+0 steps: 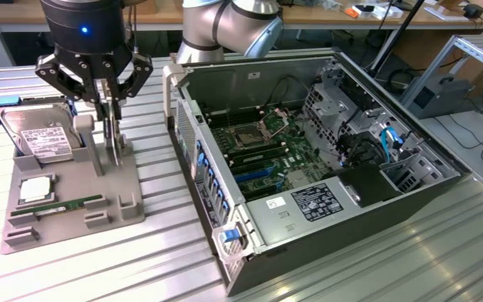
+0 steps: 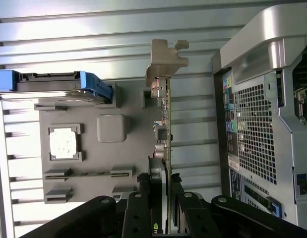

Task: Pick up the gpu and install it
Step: 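Pick up the gpu and move the gpu toward the slot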

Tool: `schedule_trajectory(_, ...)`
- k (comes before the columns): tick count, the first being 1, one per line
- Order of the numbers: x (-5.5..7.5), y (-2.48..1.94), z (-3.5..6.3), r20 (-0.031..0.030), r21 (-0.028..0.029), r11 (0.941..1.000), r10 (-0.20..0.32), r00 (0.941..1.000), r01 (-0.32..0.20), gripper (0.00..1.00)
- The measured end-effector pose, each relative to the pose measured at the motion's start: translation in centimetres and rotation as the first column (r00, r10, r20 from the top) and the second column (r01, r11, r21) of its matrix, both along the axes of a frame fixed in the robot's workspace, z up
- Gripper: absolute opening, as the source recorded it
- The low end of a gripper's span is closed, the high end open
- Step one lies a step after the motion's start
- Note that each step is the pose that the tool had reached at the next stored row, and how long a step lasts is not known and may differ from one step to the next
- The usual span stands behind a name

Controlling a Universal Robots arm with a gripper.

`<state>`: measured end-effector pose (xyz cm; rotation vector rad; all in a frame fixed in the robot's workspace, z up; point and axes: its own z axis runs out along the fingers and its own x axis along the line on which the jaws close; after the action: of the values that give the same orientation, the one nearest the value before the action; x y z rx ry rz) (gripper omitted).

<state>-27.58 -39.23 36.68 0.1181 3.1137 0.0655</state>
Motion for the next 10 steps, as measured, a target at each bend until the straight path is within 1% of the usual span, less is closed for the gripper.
schedule_trajectory(4, 0.0, 0.0, 0.14, 0.0, -0.0001, 1.0, 0.0, 1.0, 0.0, 0.27)
schedule_trajectory(10, 0.0, 0.0, 0.72, 0.0, 0.0, 1.0, 0.0, 1.0, 0.0, 0.27)
